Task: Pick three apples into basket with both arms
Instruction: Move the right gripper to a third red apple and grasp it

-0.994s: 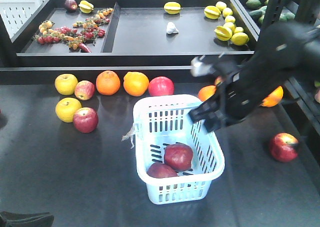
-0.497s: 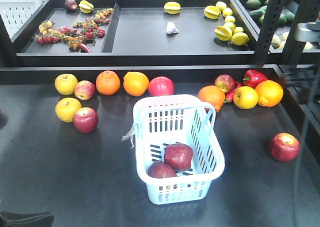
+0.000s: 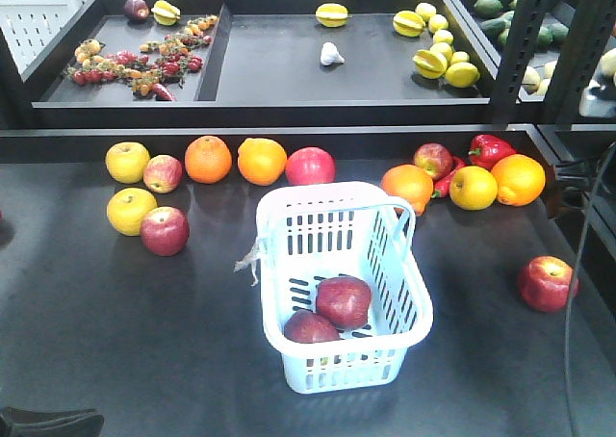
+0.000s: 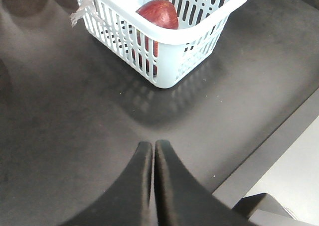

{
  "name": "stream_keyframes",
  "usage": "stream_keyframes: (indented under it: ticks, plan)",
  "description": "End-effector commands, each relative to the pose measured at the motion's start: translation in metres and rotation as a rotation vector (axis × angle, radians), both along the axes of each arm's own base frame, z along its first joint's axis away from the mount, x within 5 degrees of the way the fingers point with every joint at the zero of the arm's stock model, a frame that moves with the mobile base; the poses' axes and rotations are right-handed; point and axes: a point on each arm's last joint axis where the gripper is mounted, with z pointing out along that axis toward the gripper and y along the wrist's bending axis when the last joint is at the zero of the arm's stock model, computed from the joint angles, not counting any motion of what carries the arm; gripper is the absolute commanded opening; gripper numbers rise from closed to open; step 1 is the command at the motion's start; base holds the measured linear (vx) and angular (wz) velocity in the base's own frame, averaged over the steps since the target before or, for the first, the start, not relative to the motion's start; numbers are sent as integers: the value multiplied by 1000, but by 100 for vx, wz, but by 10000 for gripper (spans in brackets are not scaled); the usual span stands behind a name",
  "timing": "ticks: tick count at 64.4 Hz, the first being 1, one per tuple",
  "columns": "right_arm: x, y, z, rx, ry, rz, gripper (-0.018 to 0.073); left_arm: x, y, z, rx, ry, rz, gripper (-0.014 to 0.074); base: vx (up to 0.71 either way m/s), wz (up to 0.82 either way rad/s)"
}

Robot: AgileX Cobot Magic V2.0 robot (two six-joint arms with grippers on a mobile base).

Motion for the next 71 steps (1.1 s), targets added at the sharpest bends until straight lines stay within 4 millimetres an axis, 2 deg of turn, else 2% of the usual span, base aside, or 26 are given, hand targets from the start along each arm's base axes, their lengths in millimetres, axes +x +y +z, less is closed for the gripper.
stream_keyframes:
  ticks: [1,10,31,55,71]
  plan:
    - [15,-15,19,-23,-70,-53,728,4,-2,12,-53,-50,26,-6,0,0]
    - [35,-26,3,-6,20,-60,714,4,-2,12,-52,-50,25,-6,0,0]
    - [70,-35,-58,10,121,-55,692,4,-2,12,-52,-51,26,-6,0,0]
    - [89,-40,-93,9,154,-51,680,4,-2,12,-52,-53,26,-6,0,0]
    - [92,-43,-114,-21,188,-46,672,4,-1,12,-53,-55,27,-6,0,0]
